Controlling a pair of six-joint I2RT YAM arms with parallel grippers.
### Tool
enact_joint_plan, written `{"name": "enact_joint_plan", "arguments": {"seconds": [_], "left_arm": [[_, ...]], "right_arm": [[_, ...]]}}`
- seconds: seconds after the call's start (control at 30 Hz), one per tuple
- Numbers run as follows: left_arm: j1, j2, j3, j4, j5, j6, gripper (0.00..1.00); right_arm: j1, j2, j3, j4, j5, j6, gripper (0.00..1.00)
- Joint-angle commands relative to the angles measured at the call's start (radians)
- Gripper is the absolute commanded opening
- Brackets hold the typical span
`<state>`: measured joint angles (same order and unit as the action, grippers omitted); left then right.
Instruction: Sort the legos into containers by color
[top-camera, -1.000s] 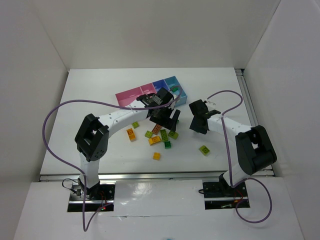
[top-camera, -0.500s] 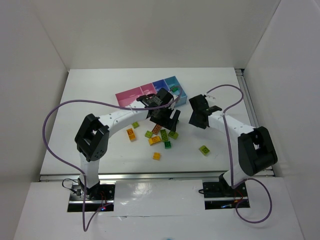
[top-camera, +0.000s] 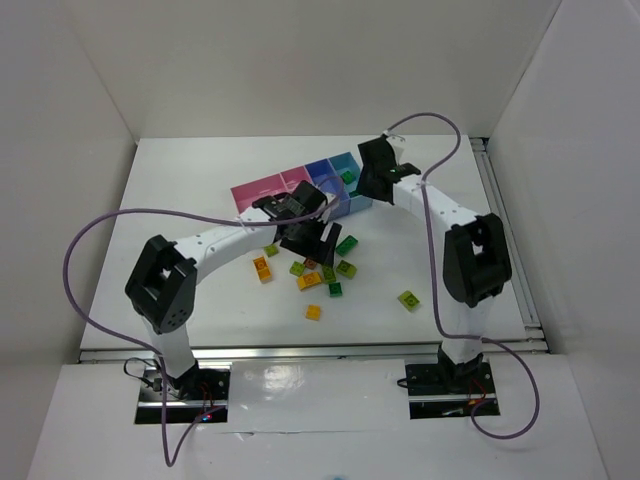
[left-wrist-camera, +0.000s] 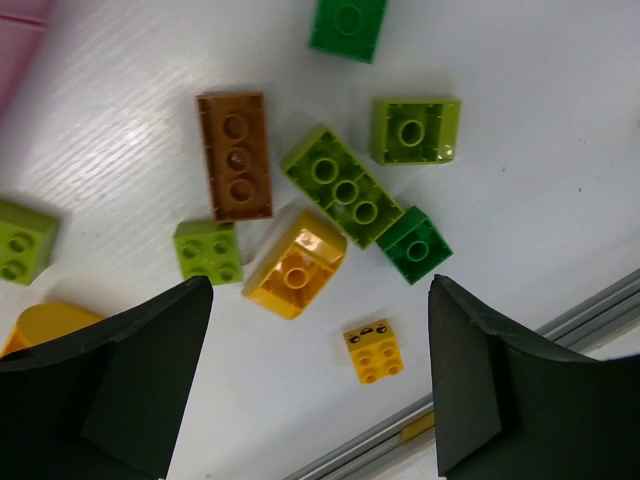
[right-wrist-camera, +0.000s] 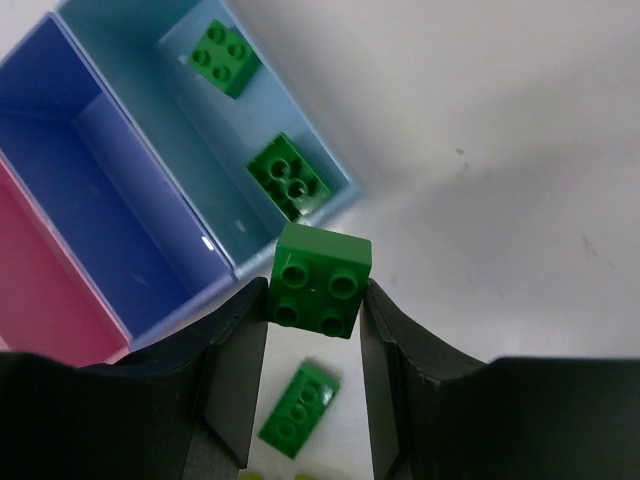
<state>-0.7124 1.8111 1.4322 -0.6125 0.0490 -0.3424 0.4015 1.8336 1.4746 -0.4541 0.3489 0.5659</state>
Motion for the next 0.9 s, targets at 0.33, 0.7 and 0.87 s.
{"name": "enact_joint_plan", "arguments": {"seconds": [0.33, 0.7, 0.87], "left_arm": [[0.067, -0.122, -0.036, 0.014, 0.012, -0.007, 0.90], [0.029, -0.020, 0.077, 0.014, 0.019, 0.002, 0.90], [-0.015, 0.137, 0.243, -0.024, -0.017, 0.037, 0.90]], "right_arm": [[-0.021, 0.335, 0.479, -0.003, -0.097, -0.064, 0.58], [-0.127, 0.055, 0.183, 0.037, -0.088, -0.044, 0.61], [-0.225, -0.239, -0.144, 0.058, -0.088, -0.008, 0.62]]}}
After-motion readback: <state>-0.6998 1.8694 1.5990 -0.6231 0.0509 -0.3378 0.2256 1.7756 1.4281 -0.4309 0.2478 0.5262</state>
